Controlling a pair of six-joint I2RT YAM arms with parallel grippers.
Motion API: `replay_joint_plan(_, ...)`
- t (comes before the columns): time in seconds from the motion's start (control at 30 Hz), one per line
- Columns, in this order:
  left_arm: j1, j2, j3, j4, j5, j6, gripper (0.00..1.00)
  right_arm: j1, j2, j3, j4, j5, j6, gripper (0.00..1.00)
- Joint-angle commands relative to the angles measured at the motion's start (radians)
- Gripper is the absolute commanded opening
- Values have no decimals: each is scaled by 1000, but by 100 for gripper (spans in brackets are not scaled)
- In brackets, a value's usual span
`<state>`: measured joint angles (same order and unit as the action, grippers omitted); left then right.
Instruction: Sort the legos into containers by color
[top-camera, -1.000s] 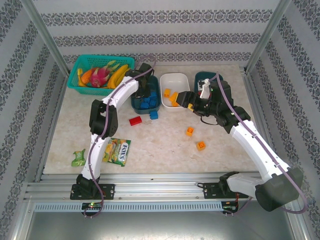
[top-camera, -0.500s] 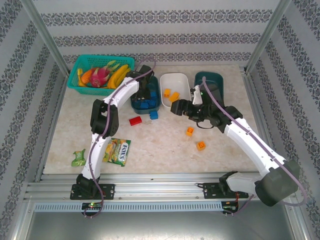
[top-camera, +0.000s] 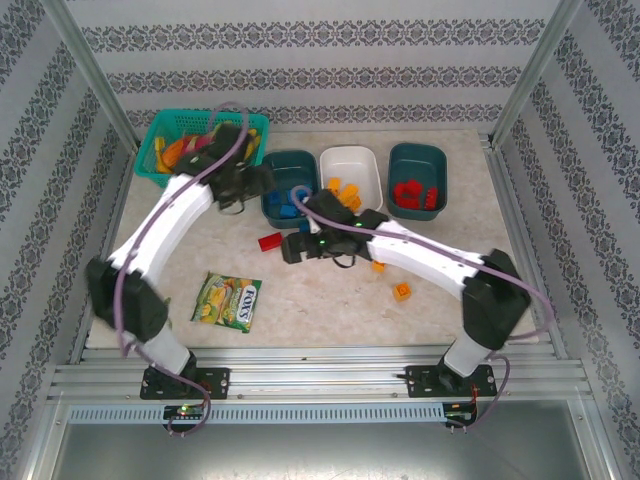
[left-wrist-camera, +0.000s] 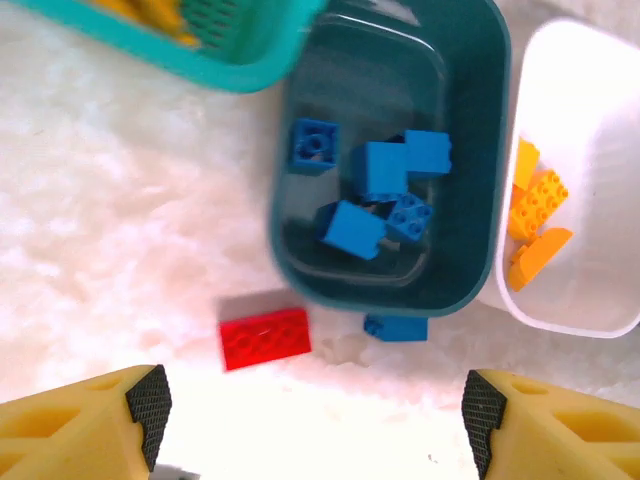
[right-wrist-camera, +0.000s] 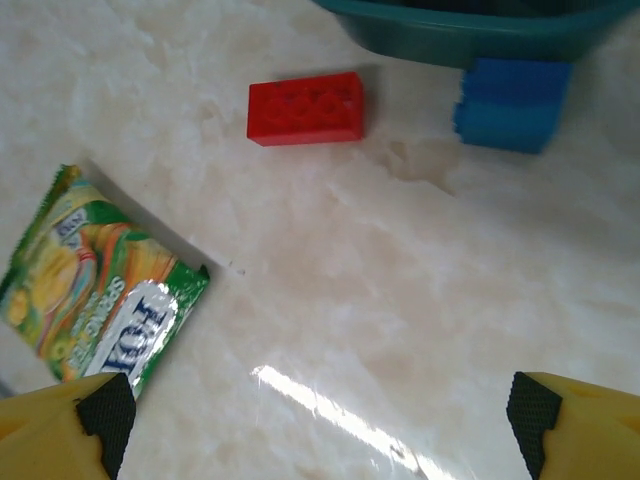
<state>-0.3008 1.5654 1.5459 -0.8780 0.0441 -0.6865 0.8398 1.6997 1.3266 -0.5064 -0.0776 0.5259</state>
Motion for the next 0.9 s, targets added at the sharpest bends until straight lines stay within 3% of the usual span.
replay_joint_plan(0.0, 48, -177, -232, 41, 46, -85, 81, 57, 110, 124, -23, 148, -22, 98)
replay_joint_plan(0.23, 48, -628, -576, 17, 70, -167, 83, 102, 367, 349, -104, 266, -1, 98)
replay_joint_plan(0.47, 49, -958, -675, -62, 73, -192, 84, 105, 522, 507, -162, 325, 16, 98)
replay_joint_plan(0.87, 49, -993, -640, -145, 87, -168, 82, 77, 721, 717, -265, 313, 61, 95)
